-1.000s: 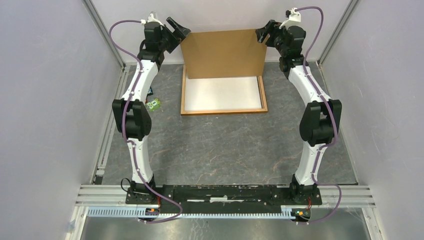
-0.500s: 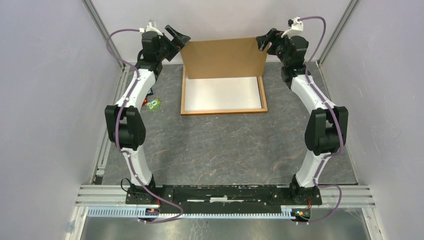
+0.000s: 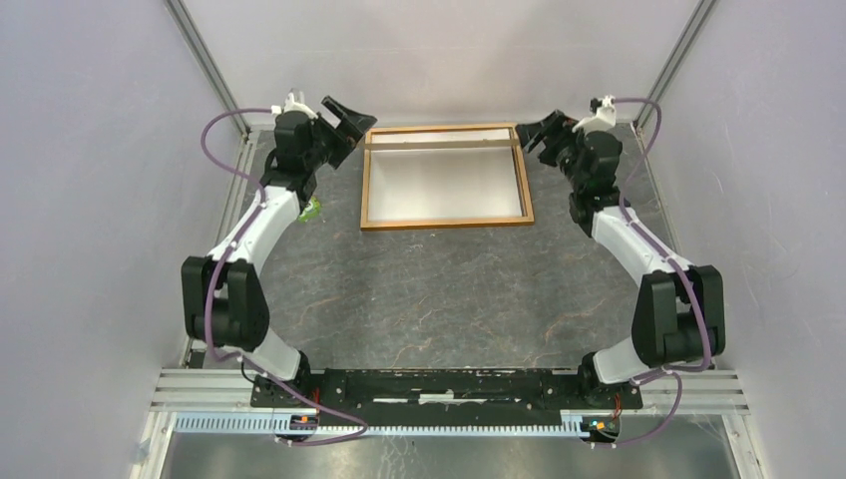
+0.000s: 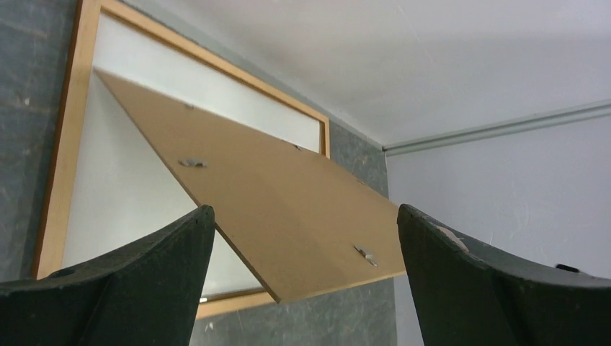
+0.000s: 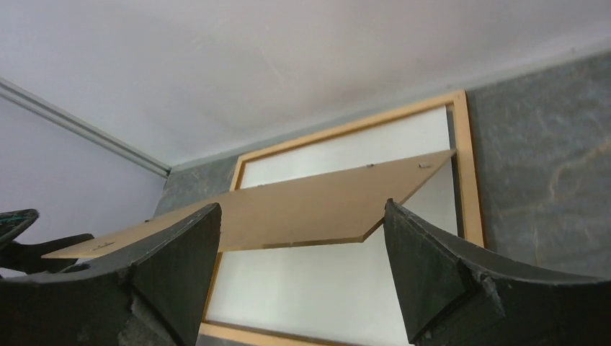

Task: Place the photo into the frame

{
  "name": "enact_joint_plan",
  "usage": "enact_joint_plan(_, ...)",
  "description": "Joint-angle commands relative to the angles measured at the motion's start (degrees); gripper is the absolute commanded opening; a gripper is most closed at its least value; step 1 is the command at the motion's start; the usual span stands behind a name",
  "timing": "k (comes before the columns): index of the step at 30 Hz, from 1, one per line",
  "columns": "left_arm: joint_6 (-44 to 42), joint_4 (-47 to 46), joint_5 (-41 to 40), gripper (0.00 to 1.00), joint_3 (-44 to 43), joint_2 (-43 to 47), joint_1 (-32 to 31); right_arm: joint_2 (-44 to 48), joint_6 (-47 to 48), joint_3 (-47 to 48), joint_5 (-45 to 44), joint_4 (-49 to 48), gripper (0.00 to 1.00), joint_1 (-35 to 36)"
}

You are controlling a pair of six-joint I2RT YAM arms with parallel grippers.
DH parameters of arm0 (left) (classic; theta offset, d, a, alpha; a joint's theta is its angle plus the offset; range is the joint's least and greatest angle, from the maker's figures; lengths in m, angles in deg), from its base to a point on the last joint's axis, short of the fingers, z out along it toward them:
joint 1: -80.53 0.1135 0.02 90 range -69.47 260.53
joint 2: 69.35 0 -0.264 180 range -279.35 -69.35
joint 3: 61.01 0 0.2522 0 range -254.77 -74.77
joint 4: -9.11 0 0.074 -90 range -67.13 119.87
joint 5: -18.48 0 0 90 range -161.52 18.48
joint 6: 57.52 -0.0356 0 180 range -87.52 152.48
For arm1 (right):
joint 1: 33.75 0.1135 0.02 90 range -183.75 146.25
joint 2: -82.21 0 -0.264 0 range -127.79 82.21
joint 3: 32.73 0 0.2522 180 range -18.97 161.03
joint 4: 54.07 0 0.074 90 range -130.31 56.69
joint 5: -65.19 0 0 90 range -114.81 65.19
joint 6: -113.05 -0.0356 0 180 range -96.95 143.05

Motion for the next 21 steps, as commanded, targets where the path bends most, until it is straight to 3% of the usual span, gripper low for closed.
enact_joint_plan(1, 7.1, -8.6, 7.1, 1.00, 6.9, 8.9, -5.0, 5.7, -8.2, -7.6, 6.7, -1.2, 0.87, 4.6)
enact_joint_plan(11, 5.0, -6.3, 3.7, 1.00, 23.1, 19.4, -5.9, 13.9, -6.5, -21.7, 6.3, -0.9, 0.88, 4.6)
enact_joint_plan(21, 1.6, -4.1, 4.6, 1.00, 28.8, 17.1, -5.9, 17.6, -4.3, -27.5, 6.6, -0.2, 0.90, 4.6)
